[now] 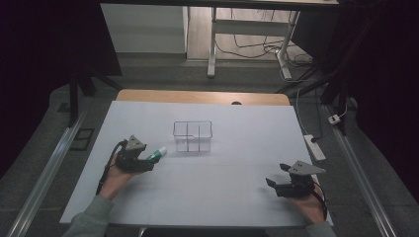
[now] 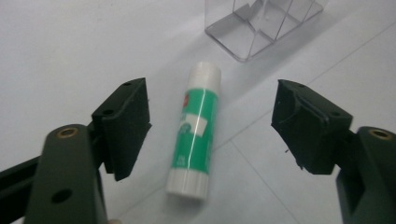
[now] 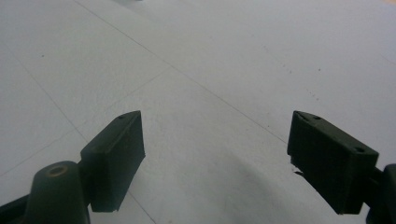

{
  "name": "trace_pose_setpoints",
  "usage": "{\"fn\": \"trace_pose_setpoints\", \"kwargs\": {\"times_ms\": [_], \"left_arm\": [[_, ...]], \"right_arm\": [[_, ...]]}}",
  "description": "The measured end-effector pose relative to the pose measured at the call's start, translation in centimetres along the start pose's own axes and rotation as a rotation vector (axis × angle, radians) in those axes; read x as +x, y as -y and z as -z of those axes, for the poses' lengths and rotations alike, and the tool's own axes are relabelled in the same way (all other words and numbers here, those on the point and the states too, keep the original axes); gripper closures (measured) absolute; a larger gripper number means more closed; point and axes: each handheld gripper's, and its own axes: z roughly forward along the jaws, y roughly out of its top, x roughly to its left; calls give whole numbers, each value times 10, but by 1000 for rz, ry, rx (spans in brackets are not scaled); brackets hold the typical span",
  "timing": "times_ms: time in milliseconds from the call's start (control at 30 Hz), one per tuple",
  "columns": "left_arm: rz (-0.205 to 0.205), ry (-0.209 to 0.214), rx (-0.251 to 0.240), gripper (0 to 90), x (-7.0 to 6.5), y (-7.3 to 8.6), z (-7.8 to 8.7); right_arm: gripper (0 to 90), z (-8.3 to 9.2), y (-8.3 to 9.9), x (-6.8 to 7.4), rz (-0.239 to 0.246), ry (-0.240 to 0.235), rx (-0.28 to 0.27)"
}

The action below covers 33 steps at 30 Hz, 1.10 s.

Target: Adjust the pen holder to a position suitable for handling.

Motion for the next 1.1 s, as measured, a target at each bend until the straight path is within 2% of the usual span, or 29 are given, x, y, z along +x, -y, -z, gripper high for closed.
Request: {"fn": "trace_pose_setpoints", "kwargs": {"times_ms": [133, 333, 433, 533, 633, 700, 733, 833, 900, 1100], "left_arm": [[-5, -21, 13, 305, 4, -6, -8], [6, -8, 5, 349, 8, -13, -14], [5, -3, -9, 433, 9, -16, -17], [-4, -24, -2, 504, 9, -19, -21], [1, -15, -11, 598, 9, -23, -23], [-4, -9, -10, 708, 9, -26, -25], [-7, -6, -7, 708, 9, -27, -26], [-7, 1, -6, 815, 9, -29, -30], [-13, -11, 1, 887, 10, -30, -32], [-15, 6, 14, 889, 9, -37, -40]], "right_arm": [[182, -1, 0, 0, 3, -5, -1], [182, 0, 0, 1, 7, -7, -6], [182, -1, 0, 1, 8, -7, -3], [182, -1, 0, 1, 8, -6, -3], [182, -1, 0, 1, 8, -5, -2], [182, -1, 0, 1, 8, -3, -1], [182, -1, 0, 1, 8, -3, -1], [183, -1, 0, 1, 10, -2, -1], [183, -1, 0, 1, 9, -2, -1], [183, -1, 0, 0, 10, -1, 2]]}}
